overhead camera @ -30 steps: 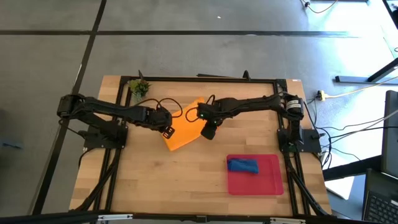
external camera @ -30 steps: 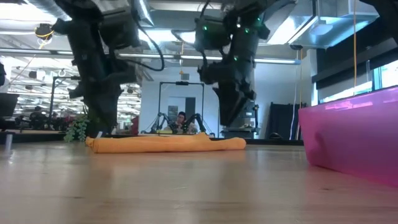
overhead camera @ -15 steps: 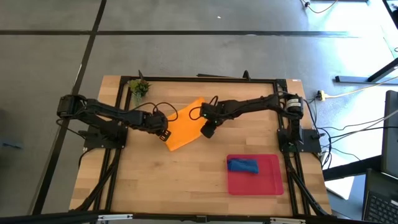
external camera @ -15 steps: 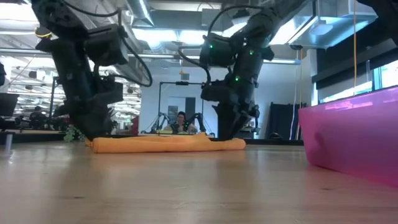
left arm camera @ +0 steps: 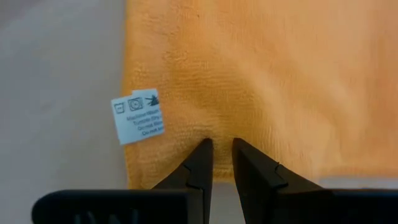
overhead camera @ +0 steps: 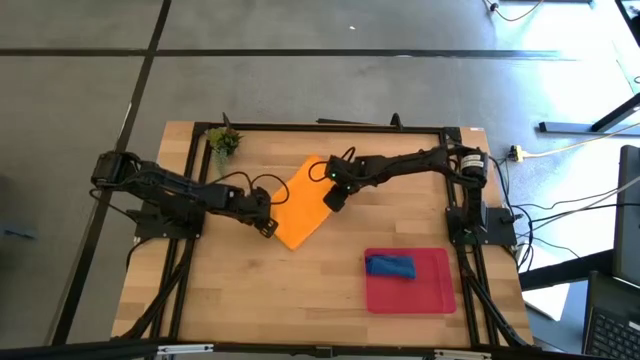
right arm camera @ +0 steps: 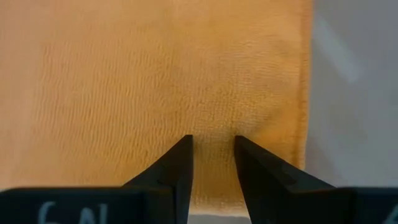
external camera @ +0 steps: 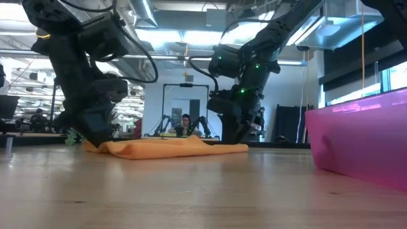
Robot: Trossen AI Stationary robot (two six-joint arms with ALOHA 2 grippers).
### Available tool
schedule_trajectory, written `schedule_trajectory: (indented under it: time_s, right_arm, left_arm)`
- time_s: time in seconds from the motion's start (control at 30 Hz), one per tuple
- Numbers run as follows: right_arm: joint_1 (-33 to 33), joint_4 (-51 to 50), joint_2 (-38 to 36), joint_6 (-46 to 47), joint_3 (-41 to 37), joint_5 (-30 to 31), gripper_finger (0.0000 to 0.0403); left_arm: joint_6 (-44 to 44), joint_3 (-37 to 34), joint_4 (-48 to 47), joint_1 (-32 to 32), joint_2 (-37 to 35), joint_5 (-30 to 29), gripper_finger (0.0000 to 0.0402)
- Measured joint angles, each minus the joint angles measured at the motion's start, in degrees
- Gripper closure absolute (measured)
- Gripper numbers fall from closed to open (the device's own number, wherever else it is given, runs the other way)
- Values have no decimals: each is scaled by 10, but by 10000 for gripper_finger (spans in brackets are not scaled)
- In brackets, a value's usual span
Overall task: Roll microfiber towels into tight, uniform cylinder then place into a basket
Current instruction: Fold the orange microfiber towel
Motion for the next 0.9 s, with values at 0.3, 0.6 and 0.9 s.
schedule_trajectory:
  time_s: [0.3, 0.6, 0.9]
  right_arm:
    - [-20, -5, 0, -17, 19, 16, 283]
    - [-3, -211, 0, -31, 153, 15, 283]
    - [37, -306, 0, 9, 241, 1, 283]
  left_arm:
    - [2, 9, 0, -9, -2, 38, 348]
    - [50, 69, -40, 14, -2, 35, 348]
    - [82, 100, -100, 48, -1, -12, 348]
